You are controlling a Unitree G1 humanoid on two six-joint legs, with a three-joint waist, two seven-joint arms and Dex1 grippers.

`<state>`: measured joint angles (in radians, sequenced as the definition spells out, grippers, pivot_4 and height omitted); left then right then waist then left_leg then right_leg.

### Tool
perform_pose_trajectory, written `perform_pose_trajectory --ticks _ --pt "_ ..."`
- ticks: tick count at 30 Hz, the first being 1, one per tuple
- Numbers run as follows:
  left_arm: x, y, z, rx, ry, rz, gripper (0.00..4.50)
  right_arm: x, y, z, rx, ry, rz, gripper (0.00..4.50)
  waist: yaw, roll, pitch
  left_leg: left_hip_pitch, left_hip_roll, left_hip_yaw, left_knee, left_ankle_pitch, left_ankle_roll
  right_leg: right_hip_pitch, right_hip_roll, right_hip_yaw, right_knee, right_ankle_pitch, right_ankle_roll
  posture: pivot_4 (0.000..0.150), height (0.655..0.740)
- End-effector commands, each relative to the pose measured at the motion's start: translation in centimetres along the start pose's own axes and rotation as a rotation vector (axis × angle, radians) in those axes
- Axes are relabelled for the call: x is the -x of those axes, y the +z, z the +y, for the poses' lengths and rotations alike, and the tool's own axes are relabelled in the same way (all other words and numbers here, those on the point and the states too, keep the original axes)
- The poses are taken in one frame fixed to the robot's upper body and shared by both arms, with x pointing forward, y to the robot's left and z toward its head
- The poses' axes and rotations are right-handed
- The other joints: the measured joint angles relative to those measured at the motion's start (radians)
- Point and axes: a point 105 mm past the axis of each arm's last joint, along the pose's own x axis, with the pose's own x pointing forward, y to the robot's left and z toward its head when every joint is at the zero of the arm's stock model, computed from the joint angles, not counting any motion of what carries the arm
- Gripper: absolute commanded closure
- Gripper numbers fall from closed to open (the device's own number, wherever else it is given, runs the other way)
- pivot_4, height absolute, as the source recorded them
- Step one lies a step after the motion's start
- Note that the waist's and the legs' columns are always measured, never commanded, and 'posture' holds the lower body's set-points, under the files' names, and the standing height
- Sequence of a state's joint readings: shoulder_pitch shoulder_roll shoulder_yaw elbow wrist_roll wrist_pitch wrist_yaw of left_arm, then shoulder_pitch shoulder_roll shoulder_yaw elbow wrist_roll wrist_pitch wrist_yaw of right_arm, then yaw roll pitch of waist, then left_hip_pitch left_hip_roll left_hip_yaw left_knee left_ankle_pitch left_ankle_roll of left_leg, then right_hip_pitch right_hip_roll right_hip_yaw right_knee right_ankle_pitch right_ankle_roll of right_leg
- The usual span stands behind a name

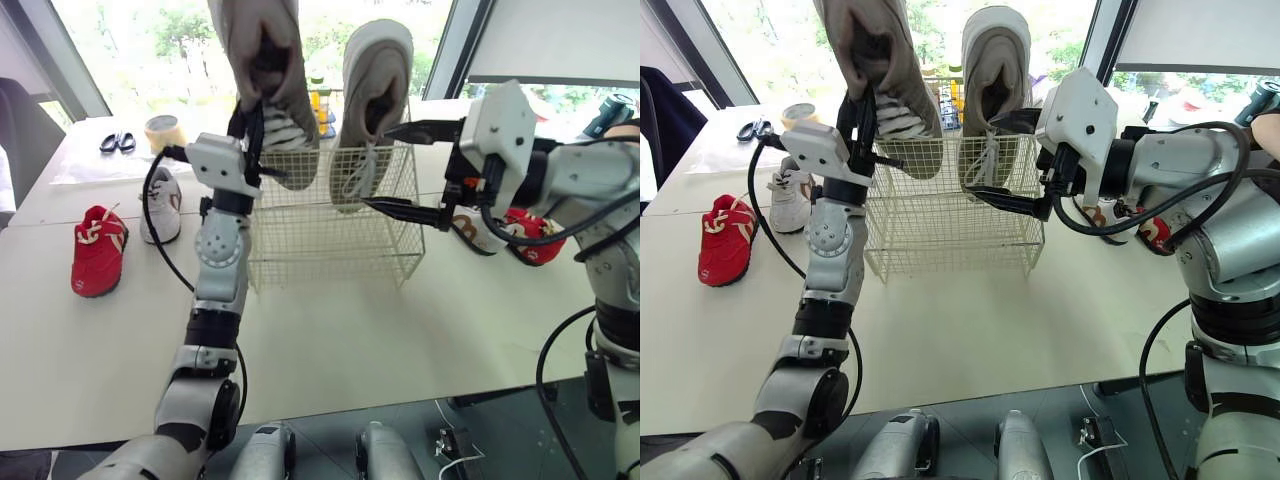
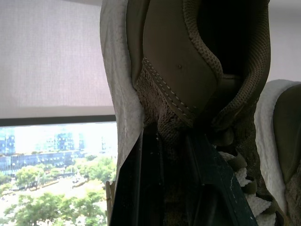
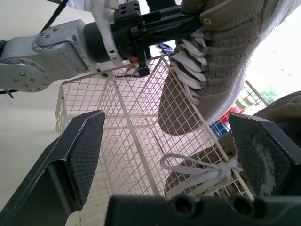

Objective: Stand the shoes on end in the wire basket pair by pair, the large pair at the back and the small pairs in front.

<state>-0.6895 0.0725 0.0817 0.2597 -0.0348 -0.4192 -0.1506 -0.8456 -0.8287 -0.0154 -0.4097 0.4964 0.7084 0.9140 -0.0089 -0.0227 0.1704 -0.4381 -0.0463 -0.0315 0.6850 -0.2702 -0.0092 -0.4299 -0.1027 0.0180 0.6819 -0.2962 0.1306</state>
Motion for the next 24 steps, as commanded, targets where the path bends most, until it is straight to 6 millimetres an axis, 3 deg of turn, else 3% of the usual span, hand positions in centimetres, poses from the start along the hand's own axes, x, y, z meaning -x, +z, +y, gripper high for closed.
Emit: perform_pose_trajectory --ticks 1,6,11,15,24 --pt "0.5 -0.6 -1.5 0.044 -0.065 0.059 2.73 0.4 1.2 -0.3 0.048 -0.011 -0.028 0.0 0.003 0.0 0.0 0.0 0.0 0.0 0.0 0.0 0.0 0.0 0.0 0.0 0.0 0.0 0.0 0.15 0.74" --pt "0.9 -0.8 -1.7 0.096 -0.106 0.122 0.28 0.3 1.2 -0.3 0.042 -0.002 -0.035 0.0 0.018 0.0 0.0 0.003 0.0 0.0 0.0 0.0 0.0 0.003 0.0 0.0 0.0 0.0 0.0 0.15 0.74" --pt "1.4 0.5 0.2 0.127 -0.101 0.143 0.28 0.2 1.0 -0.2 0.04 0.002 -0.036 0.0 0.018 0.0 0.0 0.004 0.0 0.0 0.0 0.0 0.0 0.003 0.0 0.0 0.0 0.0 0.0 0.15 0.74" --pt "1.2 2.6 1.3 0.19 -0.126 0.132 0.28 0.2 0.8 -0.1 0.038 0.007 -0.036 0.0 0.018 0.0 0.0 0.004 0.001 0.0 0.0 0.0 0.0 0.003 0.0 0.0 0.0 0.0 0.0 0.15 0.74" --pt "0.4 8.5 2.0 0.482 -0.467 0.24 0.28 1.5 0.0 -1.4 -0.011 -0.057 -0.022 0.0 0.017 0.0 0.0 0.004 0.001 -0.001 0.0 0.0 0.0 0.003 0.0 0.0 -0.001 0.0 0.0 0.15 0.74"
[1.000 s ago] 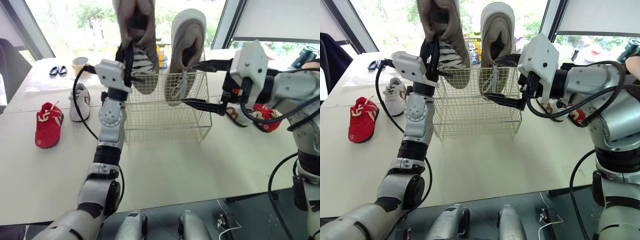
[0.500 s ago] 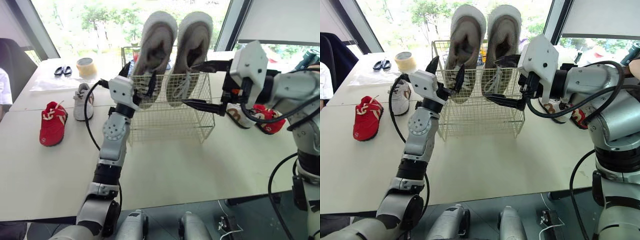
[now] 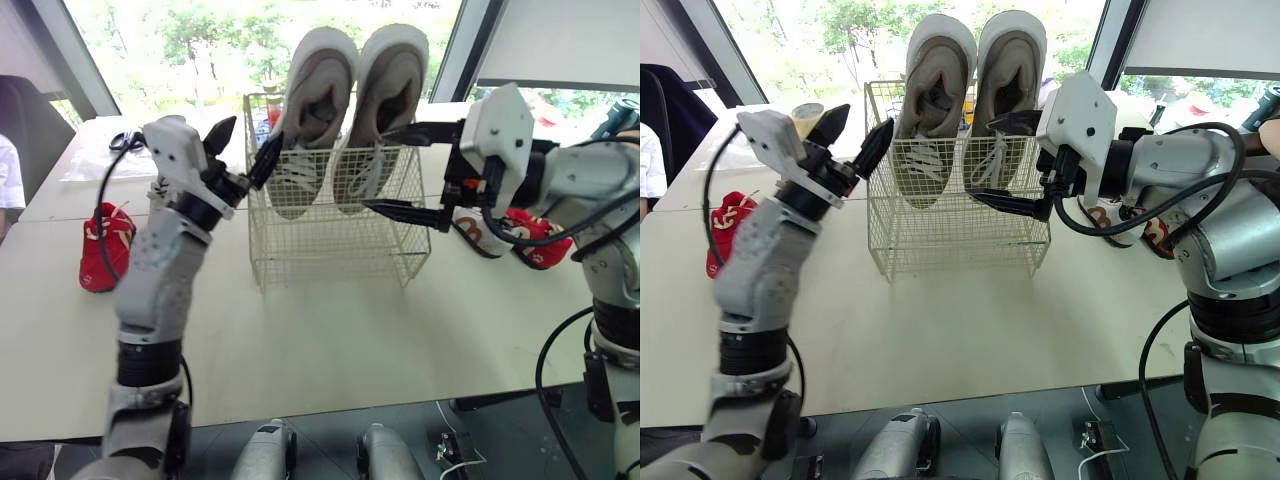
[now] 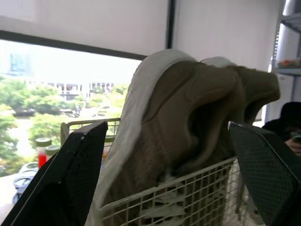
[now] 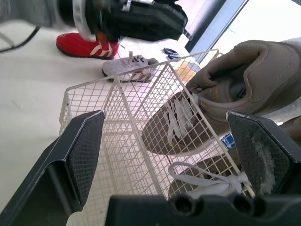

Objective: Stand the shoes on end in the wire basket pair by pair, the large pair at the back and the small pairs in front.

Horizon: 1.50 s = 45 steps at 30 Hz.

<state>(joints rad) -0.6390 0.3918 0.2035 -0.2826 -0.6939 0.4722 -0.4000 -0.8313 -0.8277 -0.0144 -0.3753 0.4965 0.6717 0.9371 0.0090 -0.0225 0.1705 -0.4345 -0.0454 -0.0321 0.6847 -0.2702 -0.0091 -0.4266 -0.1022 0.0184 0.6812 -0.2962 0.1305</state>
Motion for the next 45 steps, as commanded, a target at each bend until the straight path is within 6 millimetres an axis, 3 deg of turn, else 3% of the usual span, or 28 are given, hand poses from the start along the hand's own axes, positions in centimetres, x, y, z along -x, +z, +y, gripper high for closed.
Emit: perform_pose_trajectory --ticks 1,5,9,14,17,22,26,31,45 --pt "0.4 3.2 -1.5 0.098 -0.198 0.042 0.28 2.0 0.6 -1.6 -0.011 -0.095 -0.012 0.0 -0.001 0.0 0.0 0.0 0.0 0.0 0.0 0.0 0.0 0.0 0.0 0.0 0.0 0.0 0.0 0.15 0.74" --pt "0.8 4.2 -2.0 0.157 -0.339 0.162 0.28 4.5 -0.6 -4.1 -0.069 -0.27 0.051 0.0 0.0 0.0 0.0 0.0 0.0 0.0 0.0 0.0 0.0 0.0 0.0 0.0 -0.001 0.0 0.0 0.15 0.74" --pt "3.1 2.9 -4.1 0.221 -0.567 0.394 0.28 9.0 -3.8 -7.4 -0.234 -0.578 0.17 0.0 -0.003 0.0 0.0 0.001 0.0 0.0 -0.001 0.0 0.0 0.001 0.0 0.0 0.0 0.0 0.0 0.15 0.74" --pt "4.7 1.5 -5.2 0.229 -0.692 0.514 0.28 13.0 -10.5 -6.6 -0.443 -0.759 0.359 0.0 -0.004 0.0 0.0 0.001 0.0 0.001 -0.002 0.0 0.0 0.001 0.0 0.001 -0.001 0.0 0.0 0.15 0.74" --pt "5.2 0.4 -5.6 0.217 -0.731 0.557 0.28 14.8 -14.8 -5.0 -0.576 -0.824 0.435 0.0 -0.006 0.001 0.0 0.001 0.0 0.002 -0.002 0.0 0.0 0.002 0.001 0.001 -0.001 0.0 0.0 0.15 0.74" --pt "5.1 -0.2 -5.9 0.217 -0.755 0.563 0.28 15.1 -18.5 -3.0 -0.716 -0.817 0.422 0.0 -0.012 0.001 0.001 0.003 0.001 0.002 -0.002 -0.001 0.002 0.003 0.001 0.002 -0.001 0.0 0.0 0.15 0.74" --pt "5.0 -0.4 -6.1 0.208 -0.758 0.563 0.28 15.1 -20.7 -2.9 -0.77 -0.831 0.404 0.0 -0.024 0.002 0.001 0.004 0.001 0.003 -0.002 -0.001 0.001 0.004 0.001 0.002 -0.001 0.0 0.0 0.15 0.74" --pt "5.1 -0.7 -6.3 0.201 -0.757 0.568 0.28 14.9 -22.1 -3.2 -0.756 -0.817 0.38 0.0 -0.025 0.002 0.001 0.005 0.001 0.003 -0.003 -0.001 0.001 0.004 0.001 0.003 -0.001 0.0 0.0 0.15 0.74" --pt "5.1 -1.1 -6.6 0.179 -0.727 0.56 0.28 12.0 -25.4 -4.9 -0.747 -0.768 0.367 0.0 -0.025 0.002 0.001 0.006 0.001 0.004 -0.003 -0.001 0.001 0.006 0.001 0.004 -0.002 0.0 0.0 0.15 0.74"
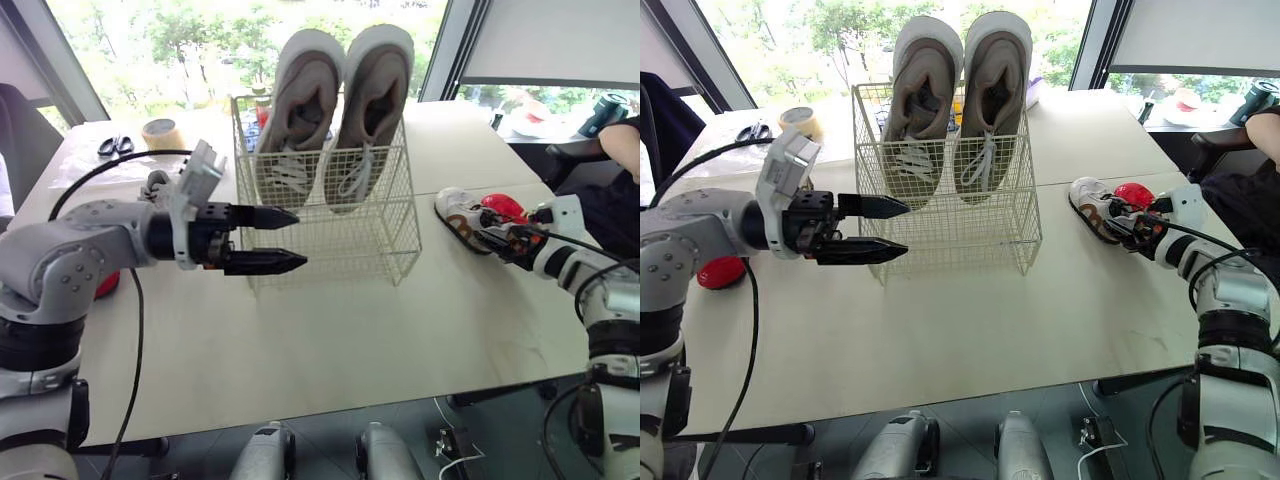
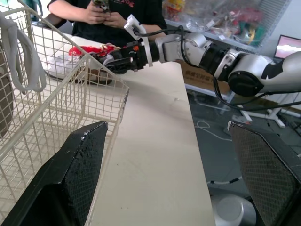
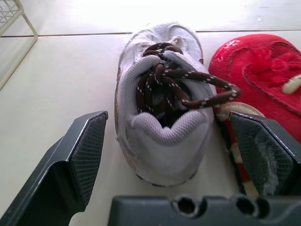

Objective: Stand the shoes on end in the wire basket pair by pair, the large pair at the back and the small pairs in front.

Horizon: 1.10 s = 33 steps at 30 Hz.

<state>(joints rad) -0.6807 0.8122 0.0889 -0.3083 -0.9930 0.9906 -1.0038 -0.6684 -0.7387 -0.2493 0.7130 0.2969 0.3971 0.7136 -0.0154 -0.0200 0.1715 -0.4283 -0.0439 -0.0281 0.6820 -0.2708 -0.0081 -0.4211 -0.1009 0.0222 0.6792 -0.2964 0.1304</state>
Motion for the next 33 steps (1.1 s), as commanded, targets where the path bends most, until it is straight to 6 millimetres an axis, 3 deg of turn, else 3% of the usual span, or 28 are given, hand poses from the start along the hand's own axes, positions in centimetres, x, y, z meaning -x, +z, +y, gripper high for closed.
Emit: perform_pose_trajectory --ticks 1,3,5,12,14,21,22,25,28,30,33 --pt "0.0 0.9 -0.4 -0.06 0.007 -0.021 0.28 -0.7 0.6 0.0 0.026 0.002 -0.019 0.0 -0.001 0.0 0.0 0.0 0.0 0.0 0.0 0.0 0.0 0.0 0.0 0.0 0.0 0.0 0.0 0.15 0.74" --pt "-0.1 0.9 -0.3 -0.062 0.015 -0.022 0.28 -1.2 0.5 0.2 0.026 0.01 -0.016 0.0 -0.001 0.0 0.0 0.0 0.0 0.0 0.0 0.0 0.0 0.0 0.0 0.0 0.0 0.0 0.0 0.15 0.74" --pt "0.0 0.9 -0.3 -0.066 0.022 -0.02 0.25 -1.4 0.4 0.3 0.034 0.017 -0.006 0.56 -0.001 0.0 0.0 0.0 0.0 0.0 0.0 0.0 0.0 0.0 0.0 0.0 0.0 0.0 0.0 0.15 0.74" --pt "0.0 1.1 0.1 -0.077 0.046 -0.029 0.25 -1.2 0.8 0.6 0.09 0.035 0.003 3.72 -0.003 0.0 0.0 0.001 0.0 0.0 0.0 0.0 0.0 0.0 0.0 0.0 0.0 0.0 0.0 0.15 0.74" --pt "0.0 1.3 0.3 -0.081 0.054 -0.037 0.25 -0.7 2.2 0.9 0.14 0.041 -0.025 4.16 -0.002 0.0 0.0 0.001 0.0 0.0 0.0 0.0 0.0 0.0 0.0 0.0 0.0 0.0 0.0 0.15 0.74" --pt "0.9 3.8 1.5 -0.044 0.091 -0.151 0.25 3.5 10.8 2.6 0.405 0.002 -0.227 4.16 0.002 0.005 0.003 0.0 0.0 0.0 0.0 0.0 0.0 0.0 0.0 0.0 0.0 0.0 0.0 0.15 0.74" --pt "1.1 4.5 1.6 -0.033 0.091 -0.178 0.25 4.9 13.3 2.7 0.469 -0.044 -0.292 4.16 0.002 0.005 0.003 0.0 0.0 0.0 -0.001 0.0 0.0 -0.001 0.0 0.0 0.0 0.0 0.0 0.15 0.74" --pt "1.7 5.7 1.9 -0.004 0.08 -0.226 0.25 8.1 18.1 3.6 0.604 -0.128 -0.433 4.16 0.002 0.005 0.003 0.0 0.0 0.0 -0.001 0.0 0.0 -0.001 0.0 0.0 0.0 0.0 0.0 0.15 0.74" --pt "1.9 7.1 2.3 0.038 0.043 -0.265 0.25 12.0 23.6 9.4 0.763 -0.026 -0.692 4.16 0.0 0.006 0.003 0.0 0.0 0.0 -0.001 0.0 0.0 -0.001 0.0 0.0 0.0 0.0 0.0 0.15 0.74" --pt "1.9 7.5 2.7 0.068 0.023 -0.273 0.25 12.6 24.1 13.8 0.862 0.124 -0.766 4.16 -0.005 0.007 0.003 0.0 0.0 0.0 -0.001 0.0 0.0 -0.001 0.0 0.0 0.0 0.0 0.0 0.15 0.74" --pt "1.8 7.6 3.1 0.089 0.002 -0.257 0.25 12.6 22.7 18.9 1.022 0.32 -0.779 4.16 -0.006 0.006 0.002 0.001 0.002 -0.001 -0.002 0.0 0.0 -0.001 0.003 0.0 0.0 0.0 0.0 0.15 0.74"
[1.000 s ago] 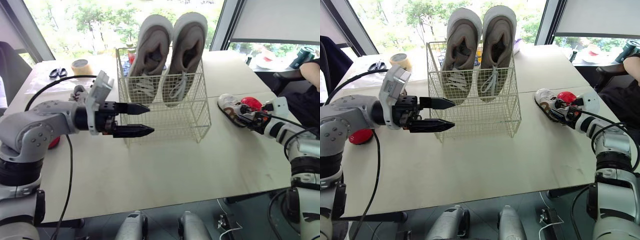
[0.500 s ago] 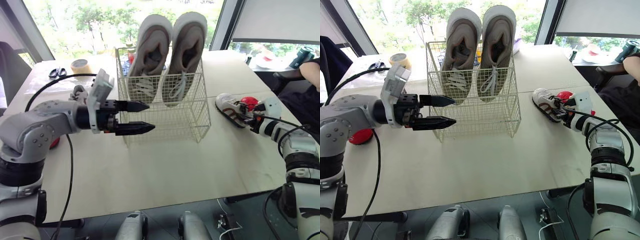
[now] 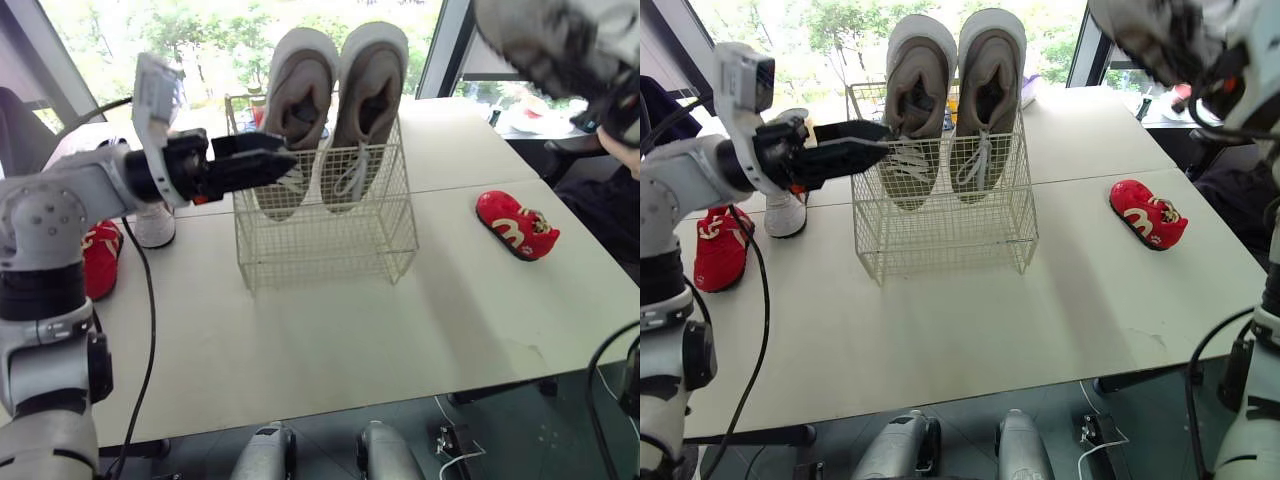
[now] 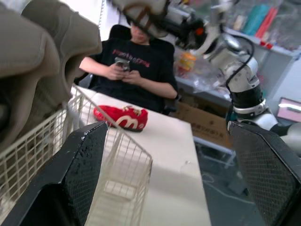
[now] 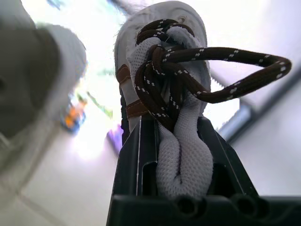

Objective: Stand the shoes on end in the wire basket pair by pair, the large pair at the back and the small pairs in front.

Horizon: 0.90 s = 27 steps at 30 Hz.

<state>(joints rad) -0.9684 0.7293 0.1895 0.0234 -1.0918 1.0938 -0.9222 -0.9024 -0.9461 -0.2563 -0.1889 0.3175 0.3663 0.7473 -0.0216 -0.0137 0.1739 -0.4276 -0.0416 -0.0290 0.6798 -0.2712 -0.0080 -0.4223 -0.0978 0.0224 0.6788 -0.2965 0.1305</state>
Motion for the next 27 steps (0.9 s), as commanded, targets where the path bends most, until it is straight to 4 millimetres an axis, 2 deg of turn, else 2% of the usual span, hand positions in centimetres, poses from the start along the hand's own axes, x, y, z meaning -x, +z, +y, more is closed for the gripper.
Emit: perform_pose_trajectory --ticks 1,6,11,14,19,22,27 --pt "0.0 0.7 -0.2 -0.003 -0.03 0.013 0.25 -1.0 2.5 4.5 0.082 0.211 -0.102 4.16 0.001 0.0 0.0 0.0 0.0 0.0 0.0 0.0 0.0 0.0 0.0 0.0 0.0 0.0 0.0 0.15 0.74" --pt "-0.3 0.9 -0.1 0.014 -0.065 0.046 0.25 -1.4 3.0 9.4 0.226 0.421 -0.179 4.16 0.015 -0.001 0.0 0.0 -0.002 0.0 0.003 0.0 0.0 0.002 -0.002 0.0 0.0 0.0 0.0 0.15 0.74" --pt "-0.5 1.2 -0.5 0.035 -0.098 0.045 0.25 -1.8 2.4 11.1 0.331 0.477 -0.222 4.16 0.004 -0.001 0.0 0.0 -0.002 0.0 0.002 0.0 0.001 0.001 -0.002 0.0 0.0 0.0 0.0 0.15 0.74" --pt "-0.5 0.8 -0.7 0.042 -0.096 0.066 0.25 -2.0 2.7 12.0 0.352 0.506 -0.264 4.16 0.003 -0.001 0.0 0.0 -0.002 0.0 0.002 0.0 0.001 0.0 -0.001 0.0 0.001 0.0 0.0 0.15 0.74" --pt "-0.2 0.5 -0.4 0.048 -0.062 0.08 0.25 -2.1 2.9 12.4 0.366 0.523 -0.292 4.16 0.005 -0.001 0.0 0.0 -0.001 0.0 0.002 0.0 0.0 0.0 -0.001 0.001 0.001 0.0 0.0 0.15 0.74" --pt "-0.2 -0.1 -0.3 0.041 -0.051 0.1 1.16 -2.1 3.0 12.4 0.368 0.531 -0.301 4.17 0.007 -0.001 0.0 0.0 -0.001 0.0 0.003 0.0 0.0 0.0 -0.001 0.001 0.0 0.0 0.0 0.15 0.74" --pt "-0.2 -1.3 -0.4 0.029 -0.054 0.14 3.72 -2.5 3.2 11.9 0.379 0.531 -0.299 4.17 0.005 -0.001 0.0 0.0 -0.001 0.0 0.002 0.0 0.0 0.0 -0.001 0.001 0.001 0.0 0.0 0.15 0.74"
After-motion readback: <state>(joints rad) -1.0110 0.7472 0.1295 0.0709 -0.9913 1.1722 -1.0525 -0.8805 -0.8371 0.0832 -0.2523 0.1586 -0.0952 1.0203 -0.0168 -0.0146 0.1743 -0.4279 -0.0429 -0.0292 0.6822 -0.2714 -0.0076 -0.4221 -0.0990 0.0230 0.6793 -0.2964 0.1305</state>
